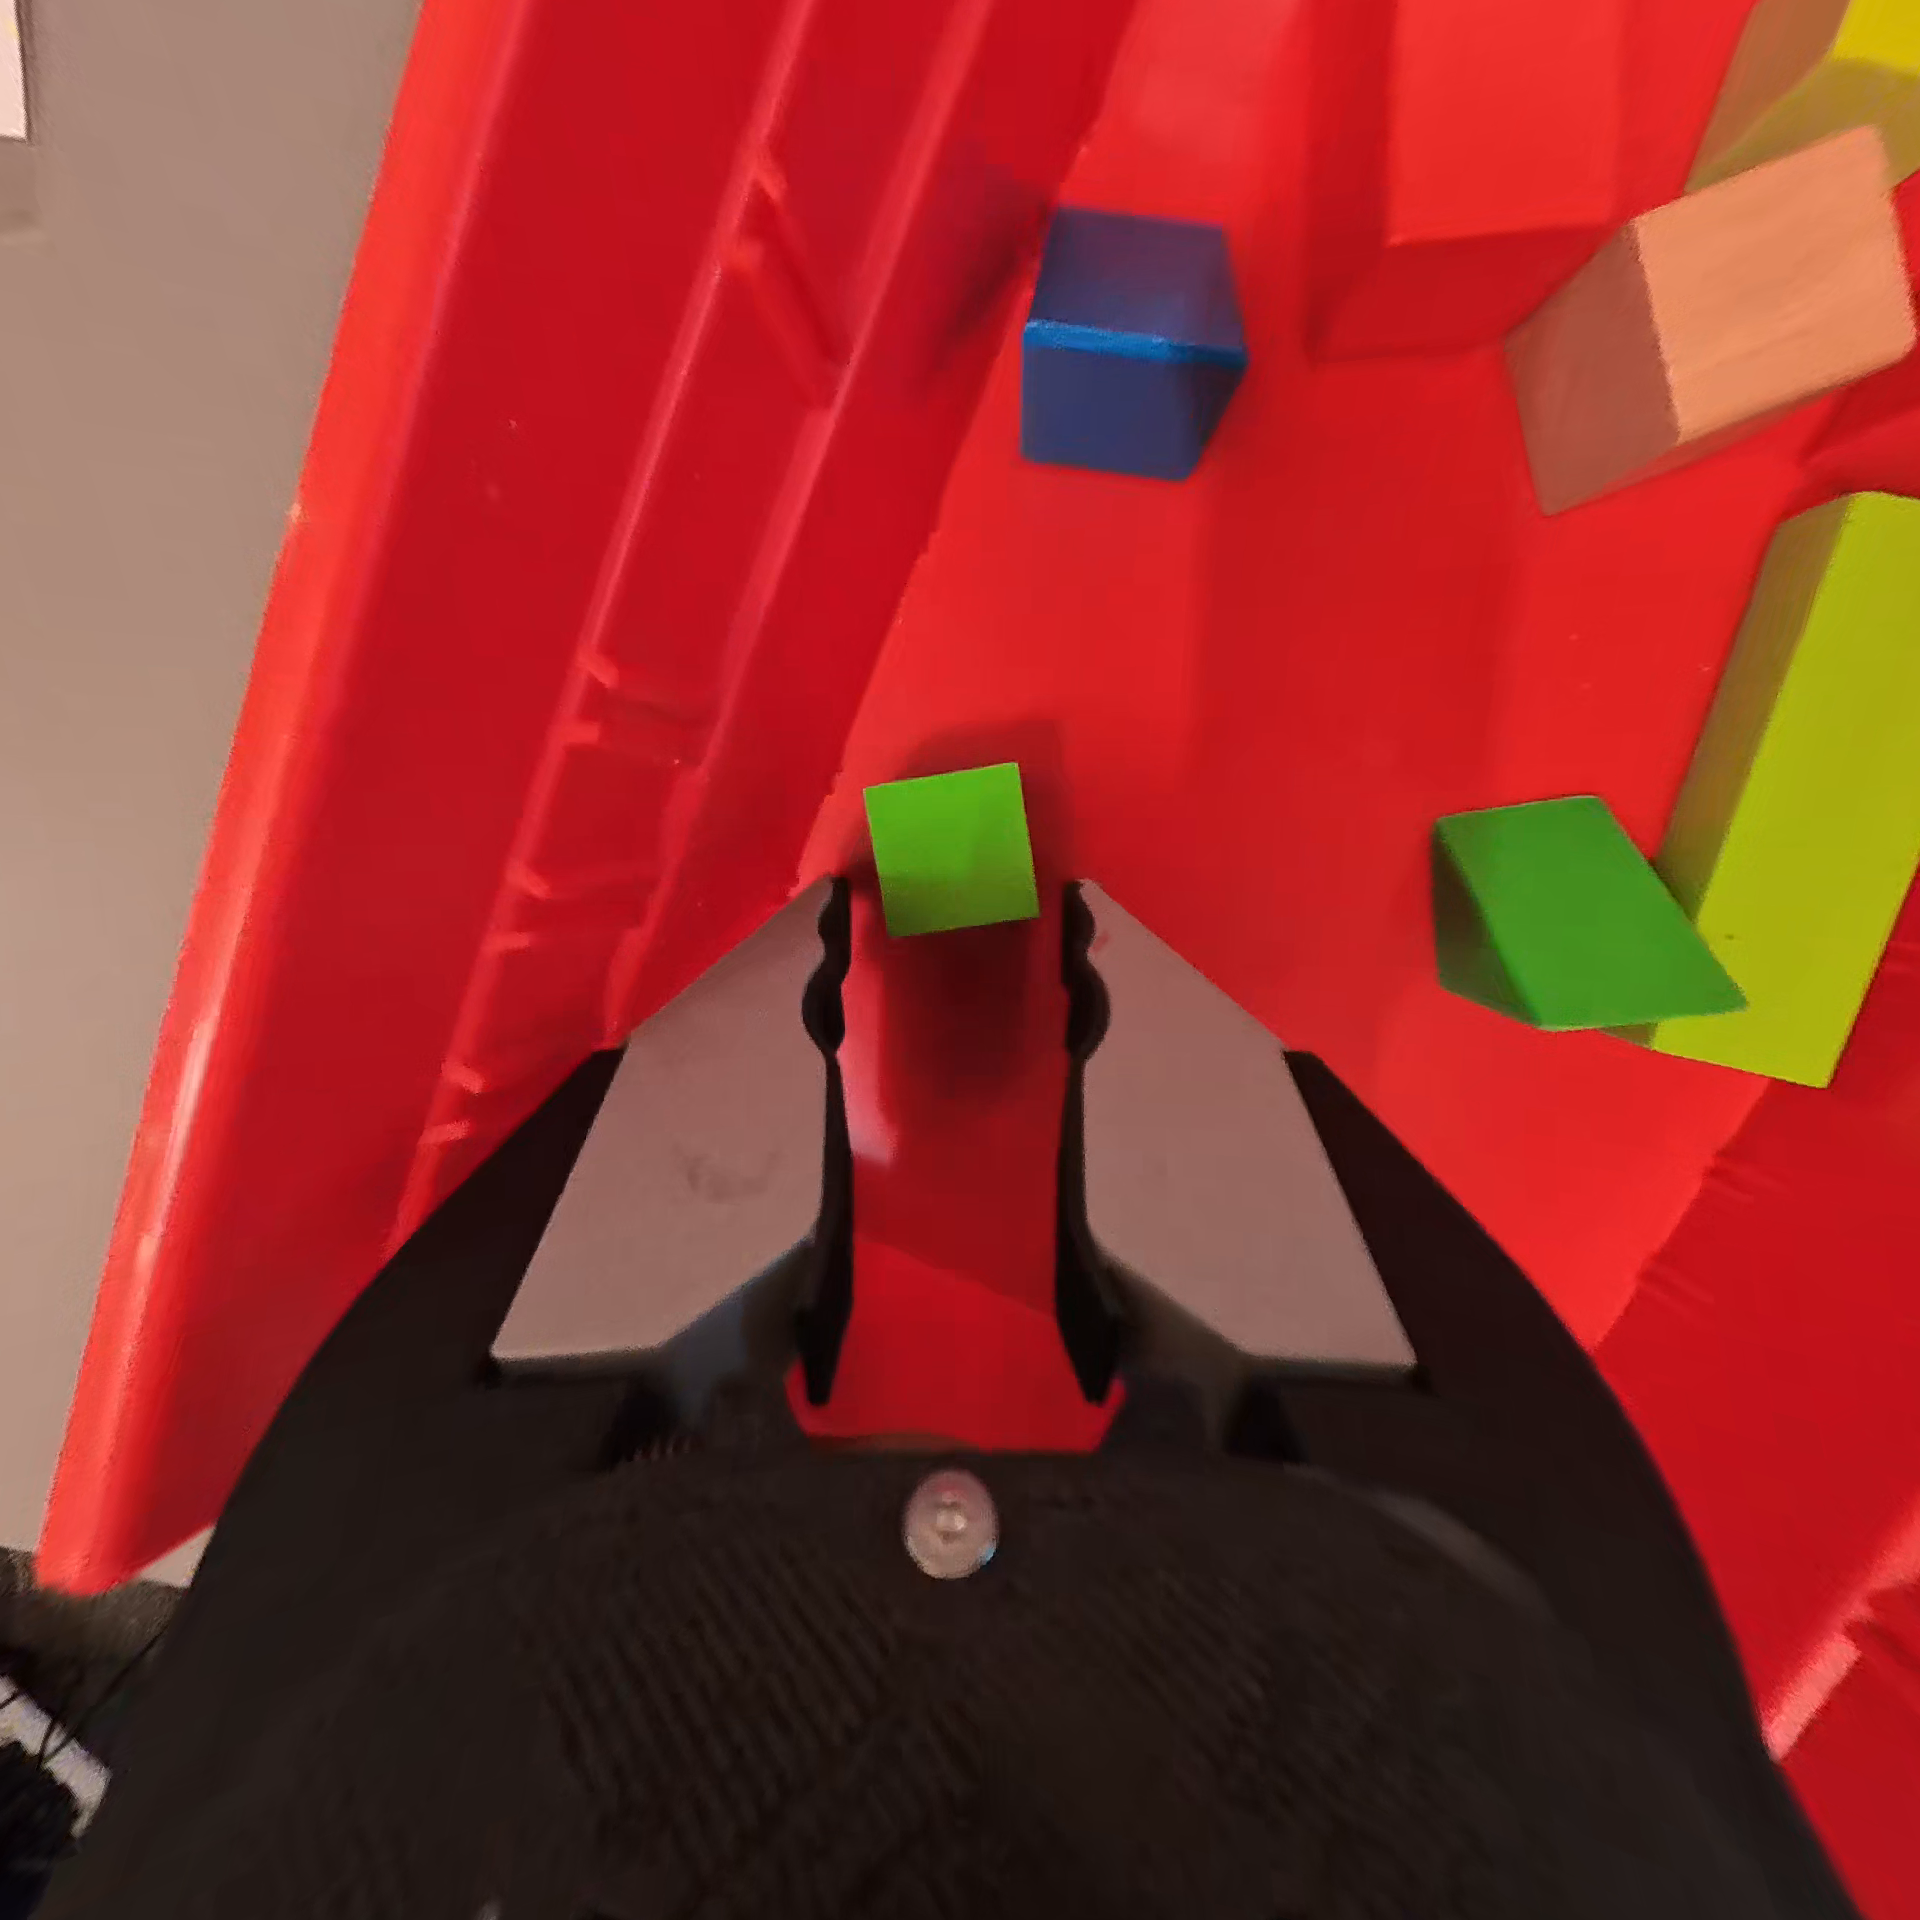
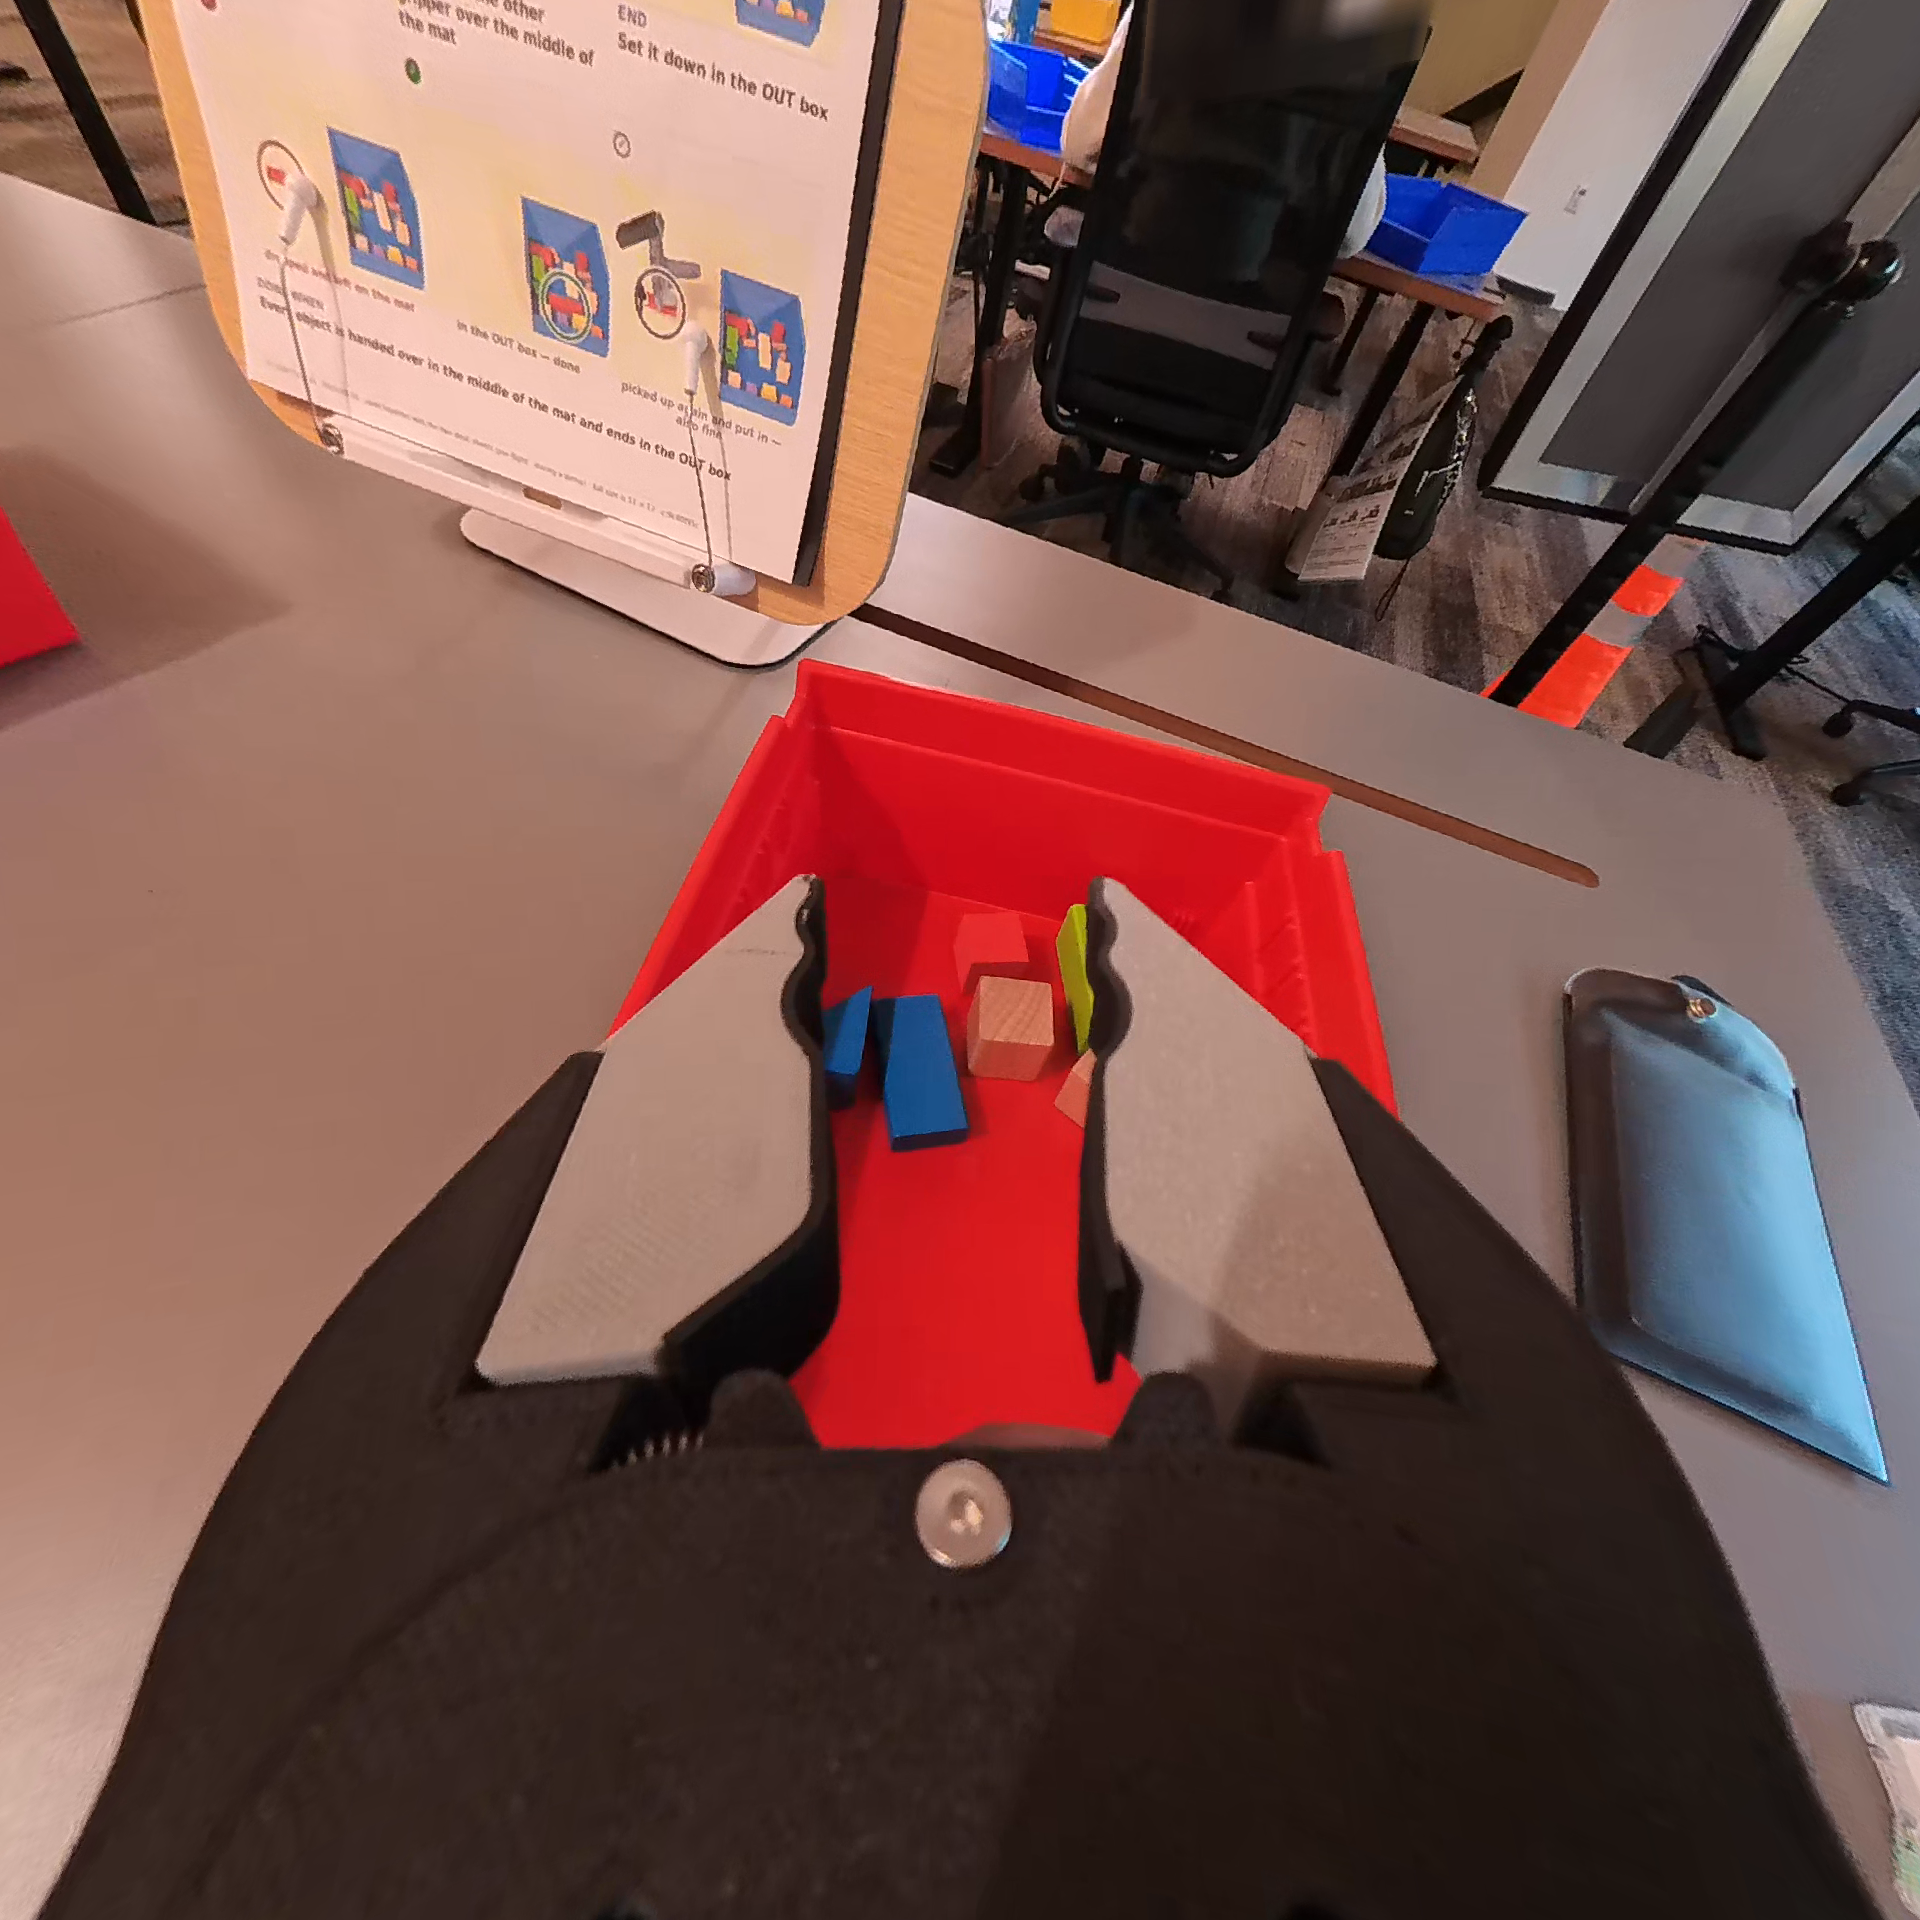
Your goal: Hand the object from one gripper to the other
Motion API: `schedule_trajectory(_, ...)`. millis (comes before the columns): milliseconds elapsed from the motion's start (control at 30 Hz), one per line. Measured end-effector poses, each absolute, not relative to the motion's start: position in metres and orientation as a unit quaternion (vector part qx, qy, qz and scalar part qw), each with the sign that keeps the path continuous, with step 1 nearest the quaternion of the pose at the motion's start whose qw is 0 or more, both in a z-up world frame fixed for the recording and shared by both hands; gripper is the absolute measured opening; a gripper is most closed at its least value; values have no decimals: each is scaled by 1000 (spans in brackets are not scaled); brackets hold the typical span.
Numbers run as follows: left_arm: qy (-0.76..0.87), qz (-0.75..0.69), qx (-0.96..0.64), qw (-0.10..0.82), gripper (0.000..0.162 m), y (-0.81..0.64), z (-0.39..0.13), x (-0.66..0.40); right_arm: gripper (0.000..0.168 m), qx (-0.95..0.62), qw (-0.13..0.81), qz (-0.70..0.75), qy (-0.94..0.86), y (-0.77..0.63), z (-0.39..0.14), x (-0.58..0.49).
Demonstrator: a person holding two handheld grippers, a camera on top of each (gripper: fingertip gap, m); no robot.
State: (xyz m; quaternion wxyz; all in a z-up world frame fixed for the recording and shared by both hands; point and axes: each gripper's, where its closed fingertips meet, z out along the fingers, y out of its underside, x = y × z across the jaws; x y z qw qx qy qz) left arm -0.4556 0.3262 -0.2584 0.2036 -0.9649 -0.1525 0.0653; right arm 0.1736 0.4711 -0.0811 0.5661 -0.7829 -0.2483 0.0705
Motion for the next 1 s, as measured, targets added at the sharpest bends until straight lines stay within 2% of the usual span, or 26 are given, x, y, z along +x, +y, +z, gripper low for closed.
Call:
schedule_trajectory(167, -143, 49, -965, 213, 27, 329, -259, -450, 47, -779, 571, 77, -248, 469, -78, 172)
schedule_trajectory(400, -115, 66, -959, 249, 26, 334, -252, -452, 46, -778, 570, 71, -255, 468, -78, 168)
schedule_trajectory(533, -74, 54, -926, 366, 26, 345, -209, -435, 47, -777, 568, 72, -262, 465, -78, 162)
schedule_trajectory(767, 24, 41, -790, 611, 25, 330, -91, -370, 46, -758, 571, 112, -294, 447, -69, 133)
schedule_trajectory(1000, 114, 0, -696, 709, 25, 297, -37, -301, 47, -713, 542, 223, -385, 393, -62, 62)
